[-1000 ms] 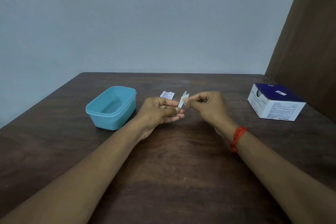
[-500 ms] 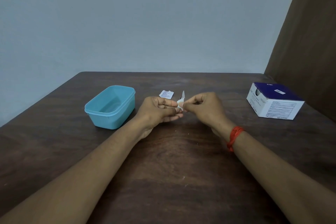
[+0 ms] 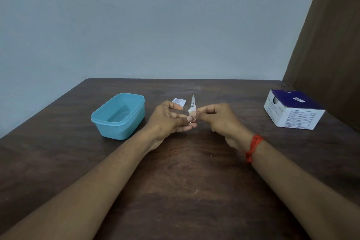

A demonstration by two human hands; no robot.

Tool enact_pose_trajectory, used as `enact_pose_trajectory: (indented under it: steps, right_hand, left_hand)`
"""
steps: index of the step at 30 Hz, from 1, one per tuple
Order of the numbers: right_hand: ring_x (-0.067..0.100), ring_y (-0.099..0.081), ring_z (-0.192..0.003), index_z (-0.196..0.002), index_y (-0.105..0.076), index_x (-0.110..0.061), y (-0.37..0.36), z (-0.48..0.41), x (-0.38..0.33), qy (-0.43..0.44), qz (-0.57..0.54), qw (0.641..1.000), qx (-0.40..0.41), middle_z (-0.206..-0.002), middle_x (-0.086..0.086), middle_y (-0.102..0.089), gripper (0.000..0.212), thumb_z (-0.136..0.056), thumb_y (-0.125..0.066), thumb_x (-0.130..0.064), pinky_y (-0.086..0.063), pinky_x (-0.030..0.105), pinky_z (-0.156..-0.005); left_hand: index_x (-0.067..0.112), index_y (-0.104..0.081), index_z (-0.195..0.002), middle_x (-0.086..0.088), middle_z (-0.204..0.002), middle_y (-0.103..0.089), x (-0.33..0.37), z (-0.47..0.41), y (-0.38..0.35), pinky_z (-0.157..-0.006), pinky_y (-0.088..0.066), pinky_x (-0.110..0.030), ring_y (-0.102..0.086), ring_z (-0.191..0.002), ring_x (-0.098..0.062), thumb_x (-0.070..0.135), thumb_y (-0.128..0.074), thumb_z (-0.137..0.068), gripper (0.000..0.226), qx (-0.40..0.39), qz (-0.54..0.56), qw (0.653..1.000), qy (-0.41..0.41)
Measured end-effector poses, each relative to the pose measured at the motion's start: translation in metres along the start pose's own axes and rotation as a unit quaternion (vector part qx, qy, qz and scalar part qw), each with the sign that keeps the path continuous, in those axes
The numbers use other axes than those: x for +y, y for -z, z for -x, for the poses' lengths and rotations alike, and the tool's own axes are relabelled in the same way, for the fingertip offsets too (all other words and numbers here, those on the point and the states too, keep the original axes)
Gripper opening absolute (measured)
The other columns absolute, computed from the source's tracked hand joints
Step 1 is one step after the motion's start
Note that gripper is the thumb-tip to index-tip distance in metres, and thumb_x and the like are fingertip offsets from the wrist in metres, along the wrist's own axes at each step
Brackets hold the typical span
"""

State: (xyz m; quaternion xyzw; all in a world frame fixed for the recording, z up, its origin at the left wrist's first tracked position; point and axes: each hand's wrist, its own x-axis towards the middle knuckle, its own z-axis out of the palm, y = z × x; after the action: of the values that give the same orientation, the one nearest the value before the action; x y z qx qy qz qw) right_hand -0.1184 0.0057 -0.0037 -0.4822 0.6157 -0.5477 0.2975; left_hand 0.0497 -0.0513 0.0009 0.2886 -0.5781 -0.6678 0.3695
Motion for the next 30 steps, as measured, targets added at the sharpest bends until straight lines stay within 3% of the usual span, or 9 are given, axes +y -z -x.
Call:
enact_pose_trajectory:
  steps: [4, 8, 11, 13, 17, 20, 24, 28, 30]
  right_hand:
    - [-0.008, -0.055, -0.05, -0.09, -0.079, -0.009, 0.003, 0.002, -0.005, 0.014, 0.023, 0.999, -0.028, -0.069, -0.008, -0.072, 0.01, -0.086, -0.078, -0.018, -0.036, 0.005, -0.045]
    - [-0.005, -0.056, -0.053, -0.091, -0.078, -0.007, 0.01, 0.0, -0.014, 0.05, 0.049, 0.996, -0.048, -0.066, -0.008, -0.071, 0.008, -0.088, -0.075, -0.014, -0.039, 0.008, -0.049]
    - [-0.002, -0.052, -0.051, -0.088, -0.076, -0.008, 0.014, 0.0, -0.015, 0.049, 0.06, 0.994, -0.077, -0.062, -0.007, -0.069, 0.003, -0.088, -0.075, -0.011, -0.042, 0.012, -0.049]
    - [-0.003, -0.053, -0.053, -0.089, -0.077, -0.01, 0.014, 0.002, -0.015, 0.053, 0.077, 0.991, -0.093, -0.065, -0.007, -0.071, 0.002, -0.088, -0.076, -0.012, -0.042, 0.012, -0.051]
    - [-0.006, -0.056, -0.054, -0.093, -0.077, -0.006, 0.012, 0.003, -0.012, 0.074, 0.064, 0.991, -0.093, -0.067, -0.009, -0.072, 0.006, -0.088, -0.074, -0.009, -0.04, 0.008, -0.051]
    - [-0.006, -0.057, -0.052, -0.094, -0.077, -0.01, 0.01, 0.002, -0.009, 0.069, 0.059, 0.991, -0.098, -0.063, -0.012, -0.07, 0.008, -0.087, -0.076, -0.006, -0.04, 0.007, -0.05]
    - [-0.005, -0.059, -0.053, -0.09, -0.078, -0.011, 0.009, 0.0, -0.007, 0.062, 0.043, 0.993, -0.095, -0.066, -0.01, -0.073, 0.007, -0.085, -0.077, -0.006, -0.041, 0.007, -0.049]
    - [0.003, -0.046, -0.047, -0.071, -0.077, -0.023, 0.006, -0.001, -0.006, 0.066, 0.048, 0.995, -0.056, -0.061, -0.007, -0.071, 0.016, -0.087, -0.077, -0.022, -0.036, 0.016, -0.047]
    - [0.001, -0.053, -0.053, -0.084, -0.078, -0.019, 0.008, -0.001, -0.007, 0.054, 0.044, 0.995, -0.077, -0.072, -0.003, -0.075, 0.003, -0.086, -0.079, -0.017, -0.039, 0.015, -0.048]
  left_hand:
    - [0.009, -0.038, -0.113, -0.028, -0.096, -0.074, -0.001, 0.001, -0.001, -0.071, -0.062, -0.033, -0.076, -0.085, -0.034, -0.006, -0.068, -0.089, 0.042, -0.036, -0.051, 0.998, 0.001]
    - [0.016, -0.052, -0.126, -0.018, -0.117, -0.065, 0.001, -0.002, 0.001, -0.078, -0.061, -0.036, -0.072, -0.096, -0.026, 0.008, -0.069, -0.092, 0.039, -0.05, -0.058, 0.997, 0.01]
    - [0.018, -0.067, -0.117, -0.004, -0.111, -0.067, 0.004, -0.003, 0.003, -0.074, -0.06, -0.033, -0.067, -0.088, -0.014, 0.023, -0.067, -0.093, 0.025, -0.048, -0.001, 0.999, 0.013]
    - [0.013, -0.073, -0.111, -0.006, -0.102, -0.073, 0.003, -0.003, 0.002, -0.072, -0.059, -0.028, -0.067, -0.082, -0.013, 0.032, -0.069, -0.087, 0.031, -0.039, 0.007, 0.999, 0.007]
    - [0.001, -0.076, -0.098, -0.01, -0.09, -0.076, -0.004, -0.005, -0.001, -0.074, -0.058, -0.023, -0.069, -0.081, -0.015, 0.021, -0.073, -0.086, 0.023, -0.004, -0.009, 1.0, -0.03]
    - [0.003, -0.077, -0.088, -0.01, -0.091, -0.076, -0.005, -0.007, 0.0, -0.081, -0.06, -0.025, -0.071, -0.086, -0.017, 0.027, -0.077, -0.075, 0.027, 0.02, 0.012, 0.999, -0.041]
    - [0.004, -0.078, -0.087, -0.01, -0.089, -0.077, -0.007, -0.01, 0.001, -0.078, -0.059, -0.025, -0.071, -0.083, -0.015, 0.029, -0.078, -0.071, 0.029, 0.02, 0.013, 0.999, -0.041]
    - [0.002, -0.078, -0.089, -0.013, -0.091, -0.077, -0.007, -0.011, 0.001, -0.087, -0.059, -0.03, -0.071, -0.084, -0.019, 0.03, -0.078, -0.073, 0.033, 0.015, 0.006, 0.999, -0.04]
    - [0.003, -0.078, -0.087, -0.011, -0.089, -0.077, -0.007, -0.011, 0.001, -0.083, -0.059, -0.029, -0.071, -0.084, -0.018, 0.03, -0.078, -0.073, 0.03, 0.016, 0.016, 0.999, -0.037]
